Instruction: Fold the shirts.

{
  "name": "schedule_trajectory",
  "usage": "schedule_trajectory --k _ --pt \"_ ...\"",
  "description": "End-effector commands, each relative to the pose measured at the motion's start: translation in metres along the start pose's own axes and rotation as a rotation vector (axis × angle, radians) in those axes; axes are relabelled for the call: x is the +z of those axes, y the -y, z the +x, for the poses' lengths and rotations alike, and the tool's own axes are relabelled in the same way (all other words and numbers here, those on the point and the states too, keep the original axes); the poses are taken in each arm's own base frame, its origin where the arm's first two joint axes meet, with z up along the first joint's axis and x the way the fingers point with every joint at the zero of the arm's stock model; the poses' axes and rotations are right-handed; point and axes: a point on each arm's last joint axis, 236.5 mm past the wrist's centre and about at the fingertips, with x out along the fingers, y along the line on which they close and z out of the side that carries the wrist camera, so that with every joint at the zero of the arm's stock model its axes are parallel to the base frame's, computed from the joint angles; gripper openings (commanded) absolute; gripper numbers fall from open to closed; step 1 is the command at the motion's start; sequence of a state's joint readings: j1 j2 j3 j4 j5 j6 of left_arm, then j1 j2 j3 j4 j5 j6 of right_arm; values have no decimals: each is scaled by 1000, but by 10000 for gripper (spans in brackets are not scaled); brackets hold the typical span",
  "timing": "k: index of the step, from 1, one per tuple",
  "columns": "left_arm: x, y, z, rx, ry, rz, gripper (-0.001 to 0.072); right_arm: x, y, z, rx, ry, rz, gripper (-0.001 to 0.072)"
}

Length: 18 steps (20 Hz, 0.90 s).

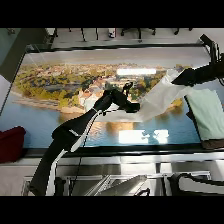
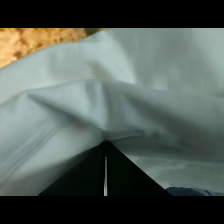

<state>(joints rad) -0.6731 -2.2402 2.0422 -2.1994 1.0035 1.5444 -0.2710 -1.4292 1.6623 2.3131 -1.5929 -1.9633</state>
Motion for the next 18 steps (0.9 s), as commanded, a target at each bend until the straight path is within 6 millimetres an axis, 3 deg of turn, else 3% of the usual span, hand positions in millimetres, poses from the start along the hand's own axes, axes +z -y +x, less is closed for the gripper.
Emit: schedule_trajectory --k 1,3,5,8,11,13,15,16,17,18 --pt "1 18 5 -85 -1 -66 23 -4 -9 -5 6 -13 -11 23" --pt "12 23 -30 -120 -6 -75 23 -4 -9 -4 6 -13 -1 23" --pt "31 28 -92 -149 40 -75 23 -3 -9 -4 5 -12 5 24" --pt "42 35 -228 -157 117 27 23 2 -19 5 16 -6 6 24" --pt "45 44 -394 -102 390 97 23 12 -68 42 61 -7 -46 24" --pt "24 53 -489 -35 578 133 23 15 -122 84 116 -13 -75 24" --pt "-16 68 -569 65 757 200 23 15 -187 151 184 1 -107 24" --pt "-36 74 -598 117 838 218 23 14 -222 197 213 42 -134 25" --pt "-56 79 -622 175 911 236 23 8 -252 244 234 80 -148 148" --pt "-77 83 -641 234 984 240 23 -5 -277 297 244 123 -145 498"
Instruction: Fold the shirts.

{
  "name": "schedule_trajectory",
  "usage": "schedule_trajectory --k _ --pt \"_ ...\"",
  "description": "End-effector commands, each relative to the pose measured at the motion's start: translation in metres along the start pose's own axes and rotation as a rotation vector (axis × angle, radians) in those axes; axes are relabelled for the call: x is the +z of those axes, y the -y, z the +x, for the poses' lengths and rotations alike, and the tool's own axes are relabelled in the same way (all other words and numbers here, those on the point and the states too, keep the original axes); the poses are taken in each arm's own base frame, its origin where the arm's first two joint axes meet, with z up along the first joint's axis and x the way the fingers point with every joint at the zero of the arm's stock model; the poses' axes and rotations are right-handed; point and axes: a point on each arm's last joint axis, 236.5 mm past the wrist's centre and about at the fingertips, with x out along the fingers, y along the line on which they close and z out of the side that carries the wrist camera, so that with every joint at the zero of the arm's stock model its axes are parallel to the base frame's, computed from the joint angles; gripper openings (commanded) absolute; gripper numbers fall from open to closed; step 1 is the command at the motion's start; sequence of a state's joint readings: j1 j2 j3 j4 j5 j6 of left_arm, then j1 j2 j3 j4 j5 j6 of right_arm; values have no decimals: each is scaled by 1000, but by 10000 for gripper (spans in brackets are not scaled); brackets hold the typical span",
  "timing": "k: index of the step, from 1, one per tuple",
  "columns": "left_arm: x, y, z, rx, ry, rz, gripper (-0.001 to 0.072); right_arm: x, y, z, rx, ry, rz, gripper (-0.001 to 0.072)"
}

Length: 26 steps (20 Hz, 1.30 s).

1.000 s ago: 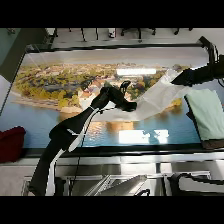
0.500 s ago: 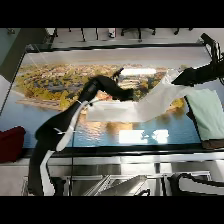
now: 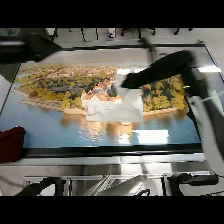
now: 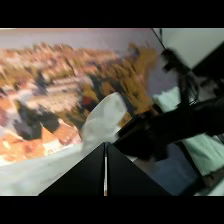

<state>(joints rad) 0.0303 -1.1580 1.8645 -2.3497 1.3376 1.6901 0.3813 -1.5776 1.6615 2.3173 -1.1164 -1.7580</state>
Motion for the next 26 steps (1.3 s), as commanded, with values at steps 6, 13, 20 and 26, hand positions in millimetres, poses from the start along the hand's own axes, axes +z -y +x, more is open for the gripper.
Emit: schedule_trajectory --k 6,13,20,26 --pt "-37 -2 -159 430 369 114 22 -43 -7 181 -57 35 51 574" --pt "-46 9 -157 400 417 124 23 -12 152 -60 -288 -30 300 611" --pt "-40 36 -114 172 292 133 23 -109 225 -52 -218 -221 542 643" --pt "-53 49 -66 17 160 117 23 -144 231 14 -59 -306 604 637"
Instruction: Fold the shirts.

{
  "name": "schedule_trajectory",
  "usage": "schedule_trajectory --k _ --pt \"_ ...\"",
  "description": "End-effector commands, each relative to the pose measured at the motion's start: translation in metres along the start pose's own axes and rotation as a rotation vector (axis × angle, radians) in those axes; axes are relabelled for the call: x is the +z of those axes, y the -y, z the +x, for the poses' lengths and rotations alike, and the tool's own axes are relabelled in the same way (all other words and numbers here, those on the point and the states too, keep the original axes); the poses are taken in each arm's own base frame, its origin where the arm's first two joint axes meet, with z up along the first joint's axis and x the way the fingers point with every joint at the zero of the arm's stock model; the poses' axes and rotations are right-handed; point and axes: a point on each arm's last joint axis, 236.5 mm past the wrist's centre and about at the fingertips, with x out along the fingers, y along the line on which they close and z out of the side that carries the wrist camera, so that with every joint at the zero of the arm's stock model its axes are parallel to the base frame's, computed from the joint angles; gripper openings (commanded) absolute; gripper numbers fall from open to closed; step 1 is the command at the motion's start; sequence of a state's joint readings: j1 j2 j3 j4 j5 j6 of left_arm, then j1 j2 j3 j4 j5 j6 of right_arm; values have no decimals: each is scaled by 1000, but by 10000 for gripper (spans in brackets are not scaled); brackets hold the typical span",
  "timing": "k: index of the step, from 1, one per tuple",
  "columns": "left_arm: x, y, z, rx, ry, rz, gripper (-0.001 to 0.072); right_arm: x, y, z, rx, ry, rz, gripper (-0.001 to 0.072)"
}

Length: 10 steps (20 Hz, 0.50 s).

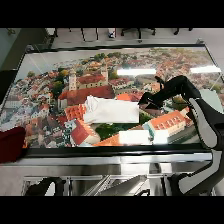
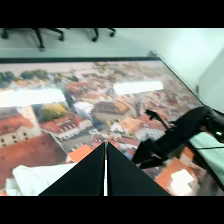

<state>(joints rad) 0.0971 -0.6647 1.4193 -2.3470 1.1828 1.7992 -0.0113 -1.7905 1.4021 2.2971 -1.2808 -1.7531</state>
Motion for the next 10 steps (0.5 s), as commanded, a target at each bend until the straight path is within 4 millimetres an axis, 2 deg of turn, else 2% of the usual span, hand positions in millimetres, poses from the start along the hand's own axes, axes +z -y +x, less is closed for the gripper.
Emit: schedule_trajectory --k 1,7,8,10 --pt "-11 14 22 -85 -62 -13 23 -9 4 34 64 -66 7 636" --pt "-11 29 33 -144 -62 -35 23 -10 -6 62 103 -82 -2 632" --pt "-10 32 33 -151 -59 -33 23 -10 -8 67 109 -83 -1 547" --pt "-12 37 34 -165 -64 -30 23 -10 -15 75 110 -75 -17 225"
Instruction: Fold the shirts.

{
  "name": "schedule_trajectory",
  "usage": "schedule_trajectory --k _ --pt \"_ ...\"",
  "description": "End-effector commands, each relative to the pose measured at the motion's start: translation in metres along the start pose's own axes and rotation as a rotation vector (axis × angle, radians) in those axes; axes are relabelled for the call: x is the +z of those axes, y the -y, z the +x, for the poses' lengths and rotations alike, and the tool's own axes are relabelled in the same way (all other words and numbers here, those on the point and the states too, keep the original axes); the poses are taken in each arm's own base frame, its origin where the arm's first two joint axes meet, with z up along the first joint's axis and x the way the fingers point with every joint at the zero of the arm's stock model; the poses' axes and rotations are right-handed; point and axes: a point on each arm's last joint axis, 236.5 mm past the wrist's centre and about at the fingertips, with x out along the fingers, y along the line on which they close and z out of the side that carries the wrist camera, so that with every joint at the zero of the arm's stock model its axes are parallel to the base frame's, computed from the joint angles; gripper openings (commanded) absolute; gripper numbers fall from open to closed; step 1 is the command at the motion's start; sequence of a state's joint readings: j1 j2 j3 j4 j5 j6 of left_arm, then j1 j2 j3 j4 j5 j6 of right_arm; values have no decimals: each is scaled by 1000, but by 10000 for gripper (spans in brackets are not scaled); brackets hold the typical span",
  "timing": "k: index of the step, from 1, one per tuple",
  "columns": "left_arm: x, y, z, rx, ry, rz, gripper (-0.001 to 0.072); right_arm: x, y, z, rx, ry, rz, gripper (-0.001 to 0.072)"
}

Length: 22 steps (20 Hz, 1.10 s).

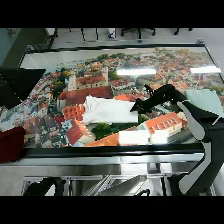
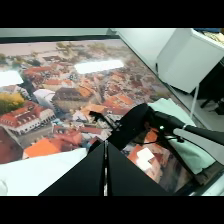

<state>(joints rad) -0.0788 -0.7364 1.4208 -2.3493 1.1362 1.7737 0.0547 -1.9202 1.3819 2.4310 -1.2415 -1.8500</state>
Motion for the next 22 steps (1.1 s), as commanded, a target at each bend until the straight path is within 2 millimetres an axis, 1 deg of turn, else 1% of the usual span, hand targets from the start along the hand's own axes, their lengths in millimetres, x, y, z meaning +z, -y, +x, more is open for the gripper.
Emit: schedule_trajectory --k 1,2,3,4,5,6,7,9,11,12,13,14,15,17,19,21,22 --pt "0 8 3 -26 1 4 23 4 -11 14 17 16 -19 68" --pt "0 8 3 -25 1 3 23 6 -18 13 34 23 -34 23" --pt "0 8 3 -26 -1 4 23 9 -24 8 43 36 -43 23" --pt "-1 8 3 -27 -5 4 23 12 -32 -2 45 61 -61 23" --pt "-2 9 2 -27 -4 7 23 15 -43 -18 49 95 -85 23" --pt "-1 10 1 -28 -1 9 23 19 -55 -38 54 139 -111 22" --pt "-1 12 -1 -28 2 11 23 24 -66 -64 59 196 -134 22" --pt "1 17 -7 -30 16 23 23 34 -87 -133 69 334 -161 22" --pt "3 24 -15 -34 34 38 23 37 -98 -203 72 462 -176 22" --pt "4 28 -20 -36 44 47 23 38 -99 -241 67 536 -172 22" --pt "5 32 -26 -38 56 56 23 39 -95 -279 60 612 -156 22" --pt "6 36 -30 -39 66 64 23 39 -87 -313 53 677 -132 22" --pt "7 40 -35 -41 76 72 23 38 -75 -348 43 739 -101 23" --pt "8 46 -44 -41 96 90 23 29 -47 -408 11 846 -52 22" --pt "9 48 -53 -22 113 114 23 13 -14 -455 -20 933 15 23" --pt "10 51 -60 -12 130 131 23 -9 24 -488 -36 989 109 23" --pt "10 52 -61 -12 134 134 23 -22 40 -498 -41 1000 152 23"
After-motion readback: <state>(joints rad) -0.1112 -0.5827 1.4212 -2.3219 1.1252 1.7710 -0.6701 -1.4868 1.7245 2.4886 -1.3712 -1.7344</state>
